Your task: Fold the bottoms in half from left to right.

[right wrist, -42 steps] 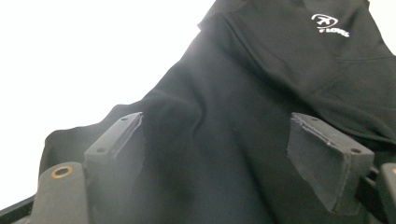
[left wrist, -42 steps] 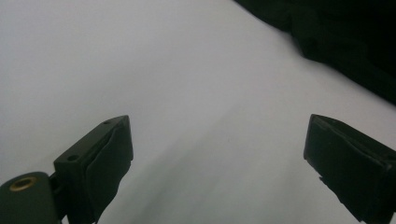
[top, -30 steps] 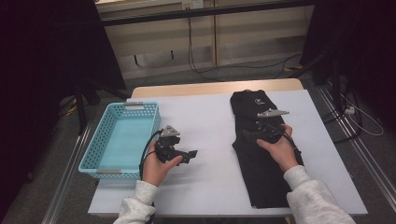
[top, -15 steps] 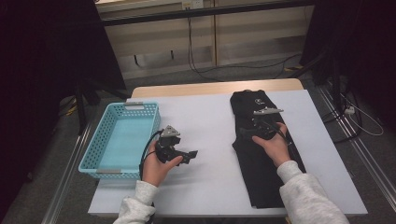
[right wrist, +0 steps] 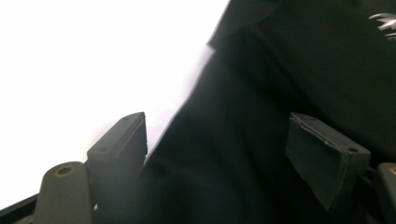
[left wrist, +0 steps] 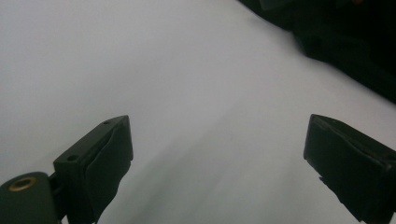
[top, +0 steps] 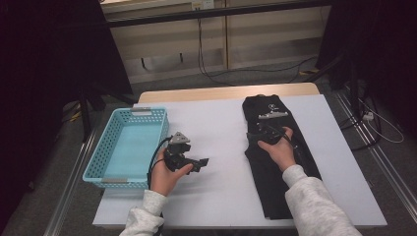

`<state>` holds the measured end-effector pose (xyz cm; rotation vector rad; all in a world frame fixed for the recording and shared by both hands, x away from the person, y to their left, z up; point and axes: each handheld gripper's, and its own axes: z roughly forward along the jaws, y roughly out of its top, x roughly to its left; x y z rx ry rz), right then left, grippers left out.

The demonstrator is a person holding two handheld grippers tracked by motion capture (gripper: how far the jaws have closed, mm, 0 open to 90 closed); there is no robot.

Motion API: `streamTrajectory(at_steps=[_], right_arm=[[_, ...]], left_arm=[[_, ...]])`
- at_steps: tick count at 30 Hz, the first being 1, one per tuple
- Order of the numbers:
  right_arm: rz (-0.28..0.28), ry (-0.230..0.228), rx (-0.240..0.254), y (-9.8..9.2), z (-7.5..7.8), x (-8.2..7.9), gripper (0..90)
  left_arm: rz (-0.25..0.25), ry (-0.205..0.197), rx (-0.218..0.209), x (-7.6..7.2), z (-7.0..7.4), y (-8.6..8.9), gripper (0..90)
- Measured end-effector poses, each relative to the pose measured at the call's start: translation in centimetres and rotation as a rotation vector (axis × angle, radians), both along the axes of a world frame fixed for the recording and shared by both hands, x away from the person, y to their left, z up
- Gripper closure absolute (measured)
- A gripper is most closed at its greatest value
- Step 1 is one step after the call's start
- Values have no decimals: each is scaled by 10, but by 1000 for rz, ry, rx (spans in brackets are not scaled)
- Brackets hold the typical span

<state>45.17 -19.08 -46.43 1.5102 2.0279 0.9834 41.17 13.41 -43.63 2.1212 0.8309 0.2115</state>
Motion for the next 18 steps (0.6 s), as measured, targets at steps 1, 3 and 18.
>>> streamTrajectory(at_steps=[1,3,18], right_arm=[[9,-1,-15,3,-2,0,215],[12,-8,-68,7,-4,0,229],[2,-13,-84,6,-4,0,458]], left_arm=[[8,-2,-3,0,0,0,80],[2,4,-2,0,0,1,80],[2,-7,8,-1,2,3,81]])
